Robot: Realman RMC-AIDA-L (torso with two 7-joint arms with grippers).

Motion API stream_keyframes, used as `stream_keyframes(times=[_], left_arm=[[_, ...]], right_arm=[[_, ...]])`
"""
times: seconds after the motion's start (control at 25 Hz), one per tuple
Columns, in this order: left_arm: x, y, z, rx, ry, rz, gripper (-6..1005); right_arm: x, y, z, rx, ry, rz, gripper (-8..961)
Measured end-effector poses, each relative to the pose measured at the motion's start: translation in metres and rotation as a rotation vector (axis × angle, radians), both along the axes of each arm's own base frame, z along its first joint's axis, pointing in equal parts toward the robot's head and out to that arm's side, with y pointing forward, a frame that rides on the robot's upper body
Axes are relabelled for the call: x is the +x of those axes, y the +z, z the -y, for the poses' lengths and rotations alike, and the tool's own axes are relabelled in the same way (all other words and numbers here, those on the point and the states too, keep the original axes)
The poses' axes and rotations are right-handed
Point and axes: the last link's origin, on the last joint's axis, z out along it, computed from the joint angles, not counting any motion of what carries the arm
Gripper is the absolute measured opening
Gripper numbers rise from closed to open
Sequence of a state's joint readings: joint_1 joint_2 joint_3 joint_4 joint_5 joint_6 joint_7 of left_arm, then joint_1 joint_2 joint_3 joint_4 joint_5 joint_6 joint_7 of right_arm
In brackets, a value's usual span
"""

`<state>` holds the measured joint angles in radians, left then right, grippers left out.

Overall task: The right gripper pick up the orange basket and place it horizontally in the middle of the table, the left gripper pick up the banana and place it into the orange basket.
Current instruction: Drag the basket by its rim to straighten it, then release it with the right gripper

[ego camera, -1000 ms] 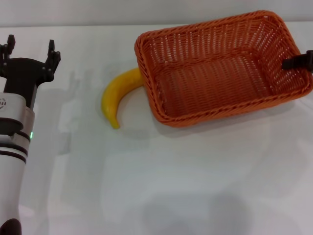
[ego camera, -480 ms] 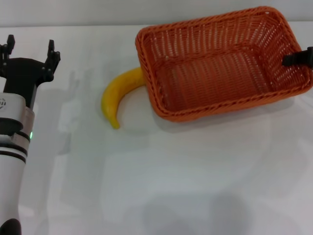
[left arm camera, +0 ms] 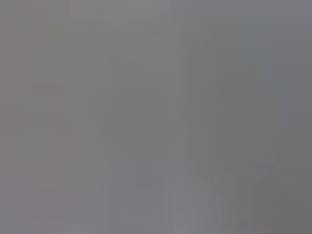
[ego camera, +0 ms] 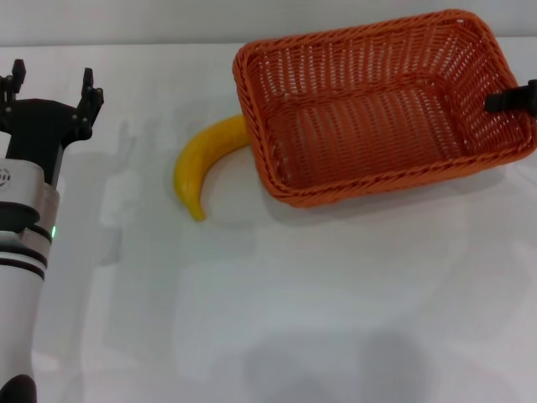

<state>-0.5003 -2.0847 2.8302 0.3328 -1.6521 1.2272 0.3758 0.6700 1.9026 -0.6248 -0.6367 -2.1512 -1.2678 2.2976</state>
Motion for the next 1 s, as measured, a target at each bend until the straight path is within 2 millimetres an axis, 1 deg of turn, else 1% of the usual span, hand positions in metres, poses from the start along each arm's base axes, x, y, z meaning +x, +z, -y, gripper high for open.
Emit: stream_keyframes(times=[0.56, 0.76, 0.96, 1.0], left_arm=[[0.0, 0.0, 0.0, 0.0, 0.0, 0.0, 848], [-0.001, 0.0, 0.001, -0.001, 0.001, -0.001, 848], [-0.002, 0.0, 0.002, 0.0, 0.003, -0.002, 848], [-0.002, 0.0, 0.003, 0.001, 0.003, -0.002, 848]], right_arm=[[0.001, -0.002, 0.004, -0.001, 0.002, -0.028, 164], [0.002, -0.002, 0.007, 0.012, 0.01, -0.046, 335], [0.004, 0.0, 0.01, 0.047, 0.039, -0.066, 554], [0.004, 0.0, 0.011, 0.05, 0.046, -0.065, 630]])
